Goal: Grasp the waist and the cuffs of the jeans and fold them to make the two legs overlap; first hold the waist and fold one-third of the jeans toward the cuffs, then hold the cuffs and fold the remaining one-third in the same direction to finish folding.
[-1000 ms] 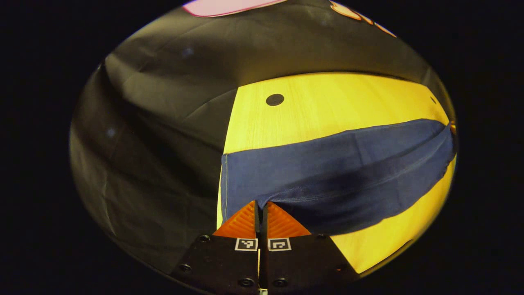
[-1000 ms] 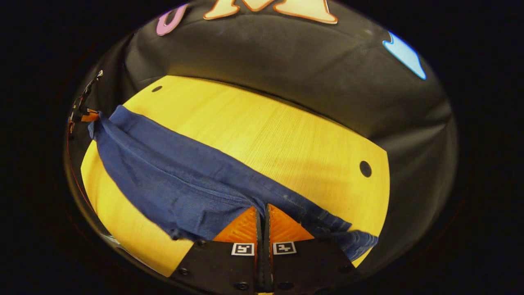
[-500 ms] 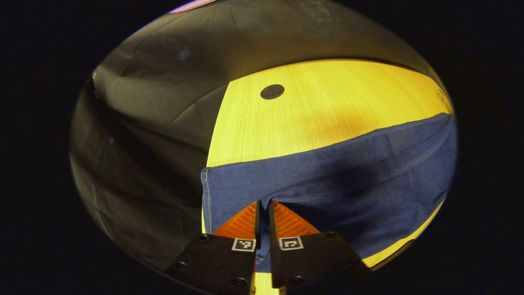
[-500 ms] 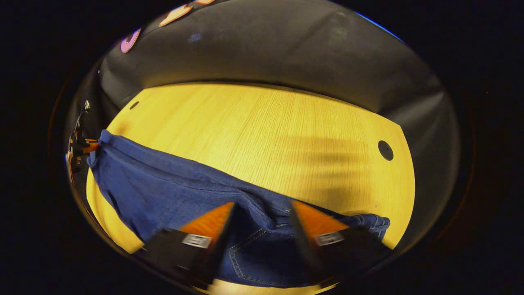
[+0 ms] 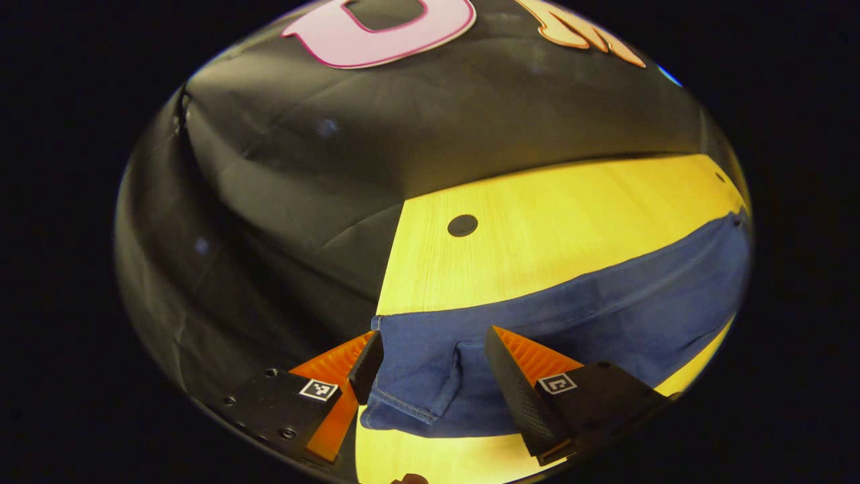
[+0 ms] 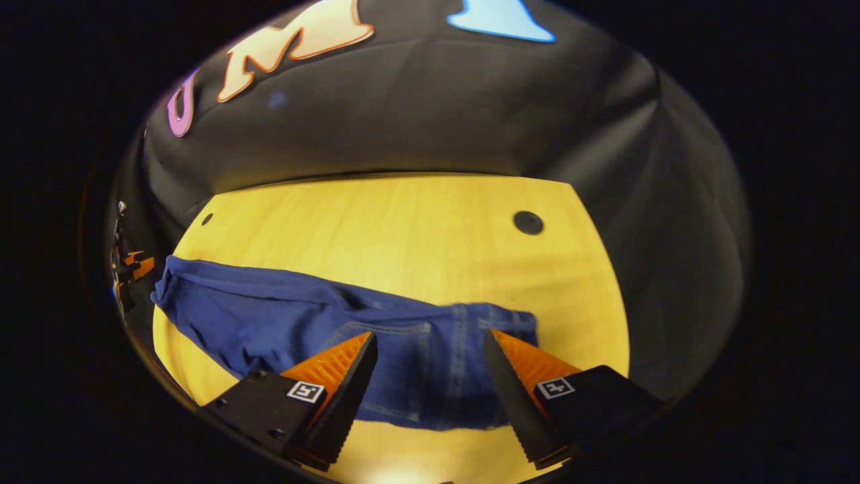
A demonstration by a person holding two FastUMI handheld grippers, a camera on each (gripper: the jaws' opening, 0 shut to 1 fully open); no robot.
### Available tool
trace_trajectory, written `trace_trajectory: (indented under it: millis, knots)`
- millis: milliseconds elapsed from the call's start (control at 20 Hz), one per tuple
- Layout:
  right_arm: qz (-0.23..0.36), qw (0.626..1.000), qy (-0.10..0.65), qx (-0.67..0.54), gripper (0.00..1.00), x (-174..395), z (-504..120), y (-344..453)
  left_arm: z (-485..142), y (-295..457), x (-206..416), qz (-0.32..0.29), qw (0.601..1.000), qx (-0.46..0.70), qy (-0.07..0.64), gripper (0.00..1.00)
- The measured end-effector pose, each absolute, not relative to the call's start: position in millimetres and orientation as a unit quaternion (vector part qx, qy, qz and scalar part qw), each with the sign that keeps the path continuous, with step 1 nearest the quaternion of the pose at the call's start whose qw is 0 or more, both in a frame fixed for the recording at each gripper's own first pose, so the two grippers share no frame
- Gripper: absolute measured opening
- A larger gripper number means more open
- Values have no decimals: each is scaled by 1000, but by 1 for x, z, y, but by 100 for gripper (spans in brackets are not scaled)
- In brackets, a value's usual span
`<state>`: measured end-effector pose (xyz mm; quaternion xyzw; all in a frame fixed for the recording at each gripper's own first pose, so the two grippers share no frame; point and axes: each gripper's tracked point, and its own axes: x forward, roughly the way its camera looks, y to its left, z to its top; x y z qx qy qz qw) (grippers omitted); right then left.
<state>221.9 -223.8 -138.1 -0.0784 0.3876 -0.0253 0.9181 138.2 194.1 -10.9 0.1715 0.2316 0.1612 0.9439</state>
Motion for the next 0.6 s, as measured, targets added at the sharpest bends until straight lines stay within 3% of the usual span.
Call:
trace_trajectory:
  millis: [200, 600]
  knots:
    - [-54, 911, 403, -60, 99, 191, -146, -278, 7, 194, 141, 154, 959, 106, 212, 93]
    - [-54, 894, 444, 8, 100, 175, -198, -312, 6, 190, 141, 147, 959, 134, 203, 93]
